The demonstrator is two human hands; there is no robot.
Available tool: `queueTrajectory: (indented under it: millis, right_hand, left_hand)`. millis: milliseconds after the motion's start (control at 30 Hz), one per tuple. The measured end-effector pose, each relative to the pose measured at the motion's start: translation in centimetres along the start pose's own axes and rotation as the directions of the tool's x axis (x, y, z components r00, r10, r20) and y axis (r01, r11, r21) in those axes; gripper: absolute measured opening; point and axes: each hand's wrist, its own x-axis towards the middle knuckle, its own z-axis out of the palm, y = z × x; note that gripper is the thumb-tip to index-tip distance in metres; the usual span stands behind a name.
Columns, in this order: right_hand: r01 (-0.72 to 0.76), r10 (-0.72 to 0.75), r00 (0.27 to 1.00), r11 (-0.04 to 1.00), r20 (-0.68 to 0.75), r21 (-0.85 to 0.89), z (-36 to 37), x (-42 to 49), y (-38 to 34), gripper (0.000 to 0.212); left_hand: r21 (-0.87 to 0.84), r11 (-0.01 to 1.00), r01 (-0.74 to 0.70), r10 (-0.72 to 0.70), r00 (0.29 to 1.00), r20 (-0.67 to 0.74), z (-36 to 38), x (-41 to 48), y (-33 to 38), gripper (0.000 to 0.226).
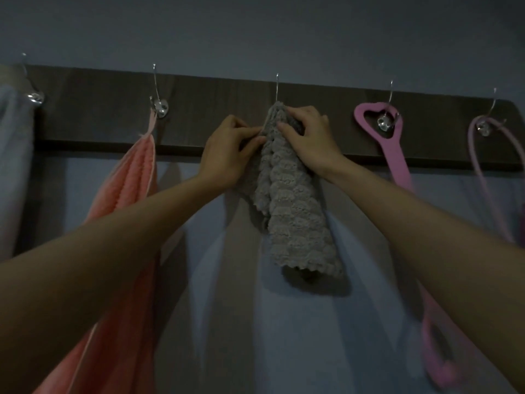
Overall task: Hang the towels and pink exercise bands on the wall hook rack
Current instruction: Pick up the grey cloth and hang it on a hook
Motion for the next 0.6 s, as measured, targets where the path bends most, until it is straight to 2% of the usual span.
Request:
queueTrajectory:
  millis: [100, 200, 300, 400, 500, 600]
  right_hand:
    - [-0.038, 0.038, 0.999, 0.999, -0.015, -0.023, 0.3, -1.1, -0.7, 0.046]
    - [-0.032, 0.032, 0.999, 0.999, -0.004, -0.038, 0.4, -2.4, -1.4, 0.053]
    - [0.007, -0.007, 0.999, 1.0, 0.037, 0.01, 0.4, -3.7, -1.8, 0.054]
    - [0.013, -0.019, 0.995, 0.998, 0.098, 0.064, 0.0, -5.1, -2.2, 0.054]
    - [-0.029, 0.012, 0.986, 0.995, 0.167, 0.099, -0.5, -6.3, -2.6, 0.054]
    - [-0.078, 0.045, 0.977, 0.985, 0.207, 0.152, -1.3, -7.3, -3.2, 0.056]
  left_hand:
    - [0.033, 0.994, 0.101, -0.101, 0.995, -0.006, -0.3, -0.9, 1.0, 0.033]
    - [0.055, 0.98, 0.193, -0.196, 0.979, 0.052, -0.4, -1.8, 2.0, 0.044]
    - [-0.034, 0.979, 0.203, -0.199, 0.975, 0.095, -0.5, -2.9, 2.7, 0.063]
    - [-0.069, 0.973, 0.222, -0.205, 0.959, 0.194, -0.6, -4.1, 3.4, 0.071]
    - [-0.022, 0.961, 0.275, -0.26, 0.928, 0.268, -0.8, -5.3, 4.3, 0.071]
    - [-0.019, 0.954, 0.3, -0.283, 0.918, 0.278, -1.4, -6.2, 5.1, 0.069]
